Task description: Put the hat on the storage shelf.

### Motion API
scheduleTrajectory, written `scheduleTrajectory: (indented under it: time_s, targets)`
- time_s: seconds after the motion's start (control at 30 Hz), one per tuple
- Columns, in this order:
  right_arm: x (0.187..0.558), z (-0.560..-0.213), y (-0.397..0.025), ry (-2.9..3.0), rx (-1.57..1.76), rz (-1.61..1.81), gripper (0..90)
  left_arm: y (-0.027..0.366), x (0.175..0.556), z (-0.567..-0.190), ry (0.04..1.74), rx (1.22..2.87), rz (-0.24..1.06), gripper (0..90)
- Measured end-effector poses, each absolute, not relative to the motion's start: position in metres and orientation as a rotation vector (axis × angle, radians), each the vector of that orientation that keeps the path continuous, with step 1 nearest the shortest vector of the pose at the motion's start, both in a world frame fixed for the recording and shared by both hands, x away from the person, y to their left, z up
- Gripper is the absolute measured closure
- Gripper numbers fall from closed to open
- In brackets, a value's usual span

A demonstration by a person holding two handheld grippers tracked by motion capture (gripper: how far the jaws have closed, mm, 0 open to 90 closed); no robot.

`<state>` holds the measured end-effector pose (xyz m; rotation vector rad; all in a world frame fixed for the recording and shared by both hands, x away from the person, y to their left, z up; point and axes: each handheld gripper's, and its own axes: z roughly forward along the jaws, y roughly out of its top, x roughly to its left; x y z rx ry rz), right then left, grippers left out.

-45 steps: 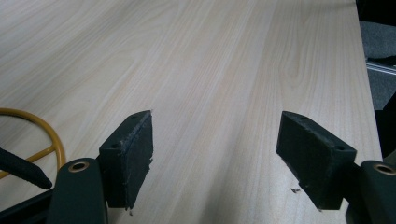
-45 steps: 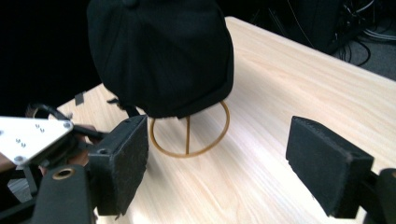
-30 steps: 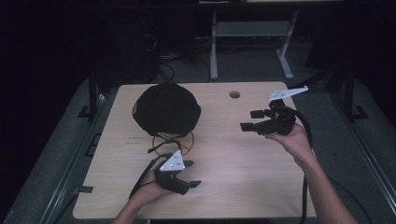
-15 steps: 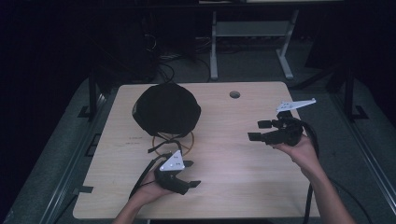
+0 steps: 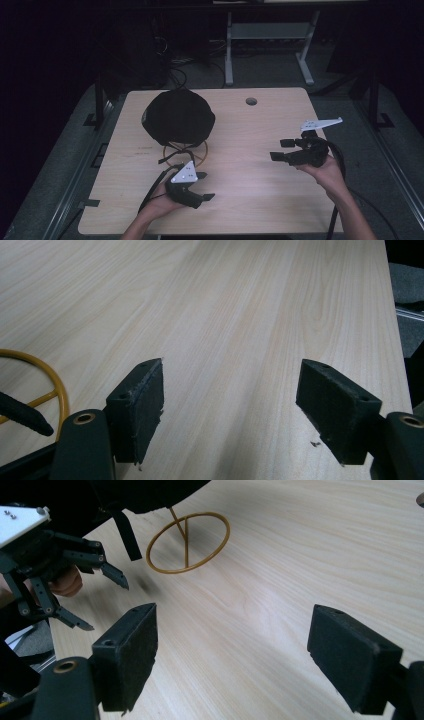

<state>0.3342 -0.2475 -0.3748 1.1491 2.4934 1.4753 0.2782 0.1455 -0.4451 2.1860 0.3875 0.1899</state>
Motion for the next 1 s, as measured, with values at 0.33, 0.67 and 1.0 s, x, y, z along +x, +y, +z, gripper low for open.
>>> scheduleTrajectory:
  time_s: [0.33,0.67,1.0]
  targets:
    - [0.322,-0.389,-0.257,2.488,1.185,1.462,19.6,0.146,0.278,-0.445,0.386,2.193,0.191,26.8]
    - [0.309,-0.406,-0.273,2.452,1.242,1.475,19.3,0.146,0.278,-0.446,0.395,2.195,0.185,26.3]
    - [0.291,-0.426,-0.29,2.415,1.297,1.446,19.2,0.145,0.278,-0.447,0.393,2.201,0.182,26.1]
